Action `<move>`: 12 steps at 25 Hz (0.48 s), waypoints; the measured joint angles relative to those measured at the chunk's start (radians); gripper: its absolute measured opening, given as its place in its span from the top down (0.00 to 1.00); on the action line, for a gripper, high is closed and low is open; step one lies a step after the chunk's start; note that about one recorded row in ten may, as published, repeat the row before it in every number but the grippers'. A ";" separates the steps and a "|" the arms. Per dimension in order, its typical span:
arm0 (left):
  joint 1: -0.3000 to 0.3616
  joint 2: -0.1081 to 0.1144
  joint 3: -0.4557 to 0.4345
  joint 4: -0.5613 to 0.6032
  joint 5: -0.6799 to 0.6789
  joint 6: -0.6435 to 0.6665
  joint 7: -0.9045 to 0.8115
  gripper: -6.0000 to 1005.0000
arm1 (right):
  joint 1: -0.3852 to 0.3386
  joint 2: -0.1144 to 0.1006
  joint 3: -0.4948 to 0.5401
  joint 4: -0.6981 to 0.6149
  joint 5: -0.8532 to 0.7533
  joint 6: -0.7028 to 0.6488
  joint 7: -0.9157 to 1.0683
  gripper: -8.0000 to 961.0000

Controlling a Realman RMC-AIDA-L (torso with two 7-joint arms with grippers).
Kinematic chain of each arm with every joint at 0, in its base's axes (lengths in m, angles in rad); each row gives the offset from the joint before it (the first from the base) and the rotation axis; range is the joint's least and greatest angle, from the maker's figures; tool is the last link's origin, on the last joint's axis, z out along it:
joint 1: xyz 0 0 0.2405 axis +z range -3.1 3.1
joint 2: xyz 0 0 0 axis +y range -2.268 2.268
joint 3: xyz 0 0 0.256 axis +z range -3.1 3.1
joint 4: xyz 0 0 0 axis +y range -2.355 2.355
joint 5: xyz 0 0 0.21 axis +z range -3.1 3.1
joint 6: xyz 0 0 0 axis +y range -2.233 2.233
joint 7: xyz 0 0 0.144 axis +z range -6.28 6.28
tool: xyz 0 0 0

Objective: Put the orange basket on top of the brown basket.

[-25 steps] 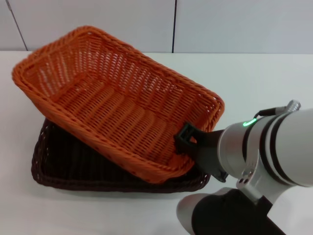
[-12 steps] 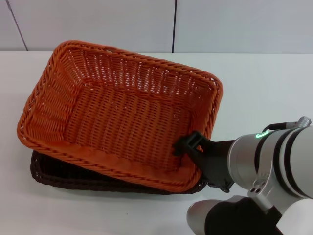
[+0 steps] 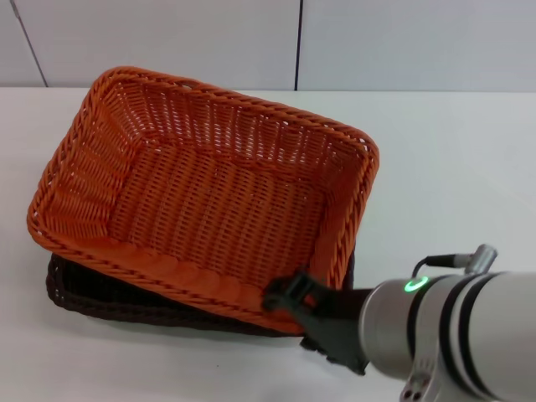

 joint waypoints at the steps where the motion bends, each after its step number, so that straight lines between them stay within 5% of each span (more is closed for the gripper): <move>1: 0.000 0.000 0.001 0.003 0.000 0.000 0.000 0.25 | 0.002 0.000 -0.010 0.000 0.000 0.004 0.001 0.38; 12: 0.005 0.000 0.005 0.017 0.001 0.000 0.000 0.25 | -0.014 0.001 -0.079 0.002 0.000 0.091 0.001 0.38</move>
